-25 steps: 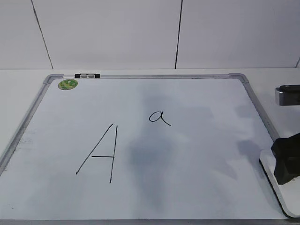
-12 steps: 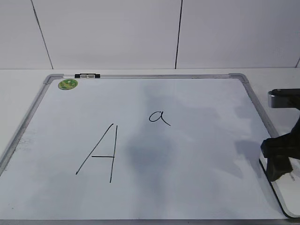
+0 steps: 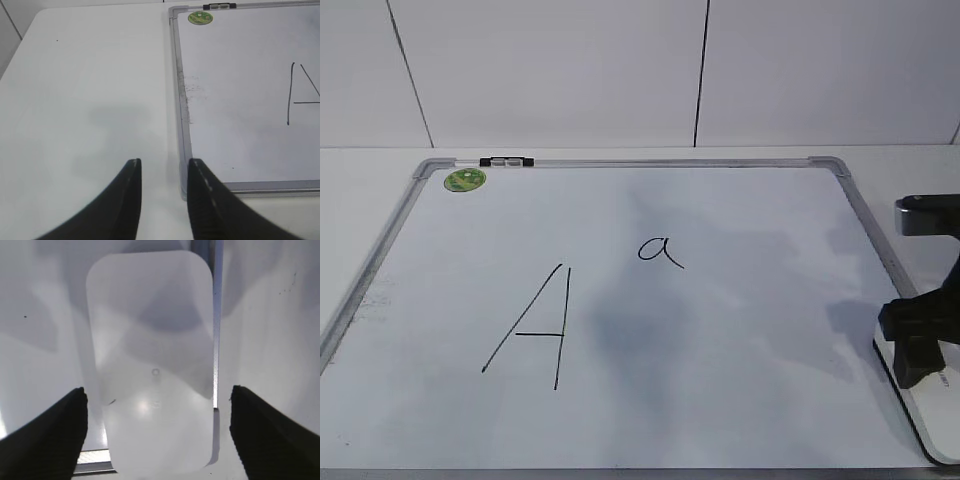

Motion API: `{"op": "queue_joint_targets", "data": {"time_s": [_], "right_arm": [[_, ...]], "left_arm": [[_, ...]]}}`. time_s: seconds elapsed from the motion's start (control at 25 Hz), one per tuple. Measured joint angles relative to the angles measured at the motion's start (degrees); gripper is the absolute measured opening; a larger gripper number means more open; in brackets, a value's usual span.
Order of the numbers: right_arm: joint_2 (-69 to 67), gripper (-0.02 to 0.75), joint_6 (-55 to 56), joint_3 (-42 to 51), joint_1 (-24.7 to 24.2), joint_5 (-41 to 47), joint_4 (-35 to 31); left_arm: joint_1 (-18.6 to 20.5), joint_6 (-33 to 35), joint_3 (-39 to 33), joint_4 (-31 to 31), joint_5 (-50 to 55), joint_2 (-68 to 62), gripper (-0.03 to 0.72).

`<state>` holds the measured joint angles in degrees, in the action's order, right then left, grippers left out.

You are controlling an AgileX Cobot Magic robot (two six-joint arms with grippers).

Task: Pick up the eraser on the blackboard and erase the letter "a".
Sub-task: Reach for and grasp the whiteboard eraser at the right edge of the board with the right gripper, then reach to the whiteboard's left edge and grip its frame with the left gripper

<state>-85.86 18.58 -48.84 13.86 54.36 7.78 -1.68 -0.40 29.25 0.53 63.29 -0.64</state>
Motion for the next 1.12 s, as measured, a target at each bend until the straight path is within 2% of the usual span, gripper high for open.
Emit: {"op": "queue_joint_targets", "data": {"time_s": [0.92,1.12], "right_arm": [[-6.18,0.670,0.13,0.00,0.00,-2.38,0.21],[-6.18,0.636,0.13,0.00,0.00,-2.48,0.30]], "left_arm": [[0.00,0.00,0.00,0.00,0.00,0.00,0.235],[0.00,0.00,0.00,0.00,0.00,0.00,0.235]]}}
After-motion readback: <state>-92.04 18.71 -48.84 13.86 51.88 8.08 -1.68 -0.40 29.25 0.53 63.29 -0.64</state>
